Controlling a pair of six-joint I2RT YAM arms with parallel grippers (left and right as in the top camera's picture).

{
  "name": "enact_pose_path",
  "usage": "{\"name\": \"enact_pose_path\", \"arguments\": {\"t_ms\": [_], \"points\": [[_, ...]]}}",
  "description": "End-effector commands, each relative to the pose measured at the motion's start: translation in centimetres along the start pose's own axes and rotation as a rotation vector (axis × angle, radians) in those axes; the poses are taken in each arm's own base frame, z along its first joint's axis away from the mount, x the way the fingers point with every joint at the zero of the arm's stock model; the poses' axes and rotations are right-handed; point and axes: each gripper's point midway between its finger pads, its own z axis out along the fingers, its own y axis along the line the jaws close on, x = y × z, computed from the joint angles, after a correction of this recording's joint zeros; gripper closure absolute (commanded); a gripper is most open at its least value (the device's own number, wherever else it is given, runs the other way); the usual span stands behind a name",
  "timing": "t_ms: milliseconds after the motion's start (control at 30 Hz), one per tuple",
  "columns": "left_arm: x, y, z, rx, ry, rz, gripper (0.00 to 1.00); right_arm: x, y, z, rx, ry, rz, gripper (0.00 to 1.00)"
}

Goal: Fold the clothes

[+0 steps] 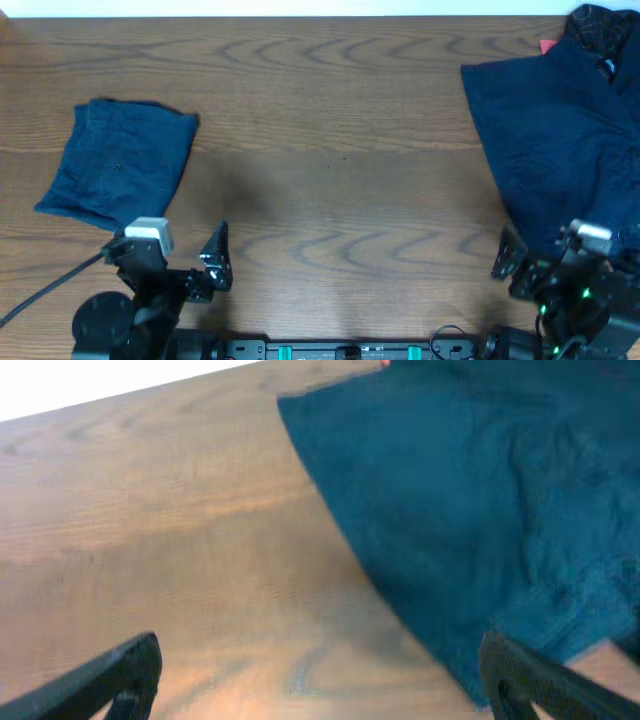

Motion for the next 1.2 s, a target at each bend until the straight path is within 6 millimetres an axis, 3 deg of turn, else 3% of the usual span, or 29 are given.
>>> {"name": "enact_pose_path", "arguments": {"t_ms": [0, 400, 567, 800, 967, 1167], "points": [[0.2, 0.1, 0.1, -0.006, 0.005, 0.006, 0.02, 2.3, -0.2, -0.2, 0.01, 0.075, -0.004, 0.01], [0.3, 0.2, 0.1, -0.007, 0.008, 0.006, 0.02, 1.7, -0.1, 0.1, 0.0, 0.048, -0.009, 0.01], [0.3, 0.2, 0.1, -0.007, 0.008, 0.006, 0.02, -0.8, 3.9, 2.5, -0.225, -0.134, -0.255, 0.01], [0.3, 0.2, 0.1, -0.007, 0.008, 0.006, 0.02, -1.3, 7.7, 5.0, -0.387, -0.424, -0.397, 0.01], [0.3, 0.2, 0.1, -0.007, 0.008, 0.006, 0.02, -0.1, 7.6, 6.3, -0.376, -0.529, -0.406, 0.01], [0.3, 0.2, 0.1, -0.007, 0.008, 0.006, 0.02, 1.6, 7.2, 8.2, -0.36, -0.494, -0.401, 0.01]]}}
